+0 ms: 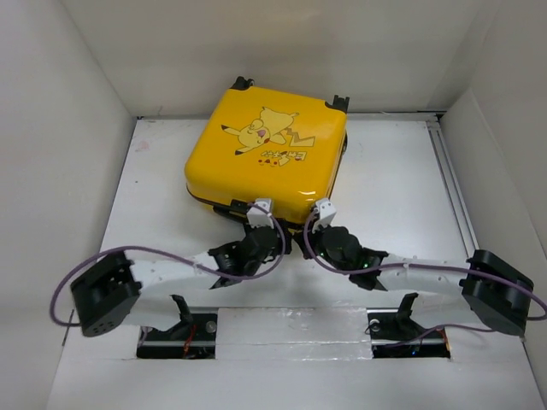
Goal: Pack the luggage
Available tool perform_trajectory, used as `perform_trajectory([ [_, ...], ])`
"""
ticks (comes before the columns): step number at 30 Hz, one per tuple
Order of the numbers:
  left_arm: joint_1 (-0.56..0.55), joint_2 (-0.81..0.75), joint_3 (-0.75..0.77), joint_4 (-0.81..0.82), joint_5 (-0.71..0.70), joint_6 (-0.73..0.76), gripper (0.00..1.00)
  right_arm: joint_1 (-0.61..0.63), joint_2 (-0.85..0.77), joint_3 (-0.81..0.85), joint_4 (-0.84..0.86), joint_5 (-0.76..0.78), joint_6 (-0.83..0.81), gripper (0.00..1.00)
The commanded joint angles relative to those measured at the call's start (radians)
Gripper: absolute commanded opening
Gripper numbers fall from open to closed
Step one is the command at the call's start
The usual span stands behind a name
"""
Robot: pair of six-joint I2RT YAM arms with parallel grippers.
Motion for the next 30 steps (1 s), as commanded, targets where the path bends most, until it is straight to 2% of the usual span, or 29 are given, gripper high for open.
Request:
perform_trajectory([
  [1, -0.031, -0.235, -0.038, 0.054, 0.005, -0.019, 0.63, -0.012, 0.008, 0.032, 0.035, -0.016, 0.016, 0.0],
  [4, -0.078, -0.491, -0.109, -0.127, -0.13, -0.072, 0.63, -0.054, -0.002, 0.013, 0.035, -0.066, 0.006, 0.0],
  [6, -0.078, -0.667, -0.118, -0.173, -0.237, -0.083, 0.62, -0.072, -0.011, 0.004, 0.026, -0.066, -0.004, 0.0],
  [7, -0.062, -0.706, -0.118, -0.173, -0.277, -0.065, 0.62, -0.072, -0.011, 0.004, 0.026, -0.066, -0.004, 0.0],
  [9, -0.016, -0.738, -0.059, -0.15, -0.378, -0.041, 0.62, -0.092, -0.035, -0.005, 0.026, -0.077, -0.013, 0.0],
  [12, 0.127, -0.66, 0.05, -0.106, -0.449, 0.009, 0.64, -0.103, -0.084, -0.014, -0.015, -0.088, -0.026, 0.0],
  [13, 0.226, -0.595, 0.145, -0.106, -0.436, 0.018, 0.65, -0.103, -0.098, -0.014, -0.015, -0.088, -0.026, 0.0],
  [14, 0.282, -0.558, 0.193, -0.068, -0.391, 0.073, 0.7, -0.103, -0.12, -0.014, -0.03, -0.088, -0.026, 0.0],
  [15, 0.337, -0.513, 0.246, -0.089, -0.356, 0.073, 0.7, -0.103, -0.13, -0.014, -0.052, -0.088, -0.026, 0.0],
  [16, 0.398, -0.467, 0.365, -0.133, -0.271, 0.038, 0.72, -0.103, -0.141, -0.025, -0.052, -0.111, -0.026, 0.0],
  [17, 0.563, -0.374, 0.42, -0.174, -0.179, 0.006, 0.72, -0.103, -0.15, -0.025, -0.063, -0.111, -0.026, 0.0],
  [18, 0.658, -0.332, 0.455, -0.207, -0.058, -0.061, 0.72, -0.103, -0.161, -0.025, -0.063, -0.123, -0.026, 0.0],
  [19, 0.752, -0.295, 0.475, -0.196, 0.177, -0.091, 0.69, -0.103, -0.161, -0.025, -0.063, -0.135, -0.026, 0.0],
  [20, 0.92, -0.225, 0.484, -0.149, 0.274, -0.112, 0.66, -0.103, -0.161, -0.025, -0.063, -0.135, -0.026, 0.0],
  [22, 1.039, -0.15, 0.506, -0.158, 0.424, -0.166, 0.62, -0.103, -0.161, -0.025, -0.063, -0.149, -0.035, 0.0],
  [24, 1.151, -0.024, 0.561, -0.191, 0.482, -0.166, 0.62, -0.092, -0.152, -0.025, -0.063, -0.16, -0.035, 0.0],
  [27, 1.183, 0.099, 0.563, -0.228, 0.594, -0.166, 0.61, -0.071, -0.111, 0.007, -0.038, -0.16, -0.035, 0.0],
  [29, 1.172, 0.122, 0.502, -0.146, 0.682, -0.195, 0.61, -0.054, -0.072, 0.026, -0.028, -0.16, -0.035, 0.0],
  [30, 1.172, 0.122, 0.425, -0.115, 0.693, -0.212, 0.61, -0.033, -0.063, 0.047, -0.027, -0.16, -0.035, 0.0],
])
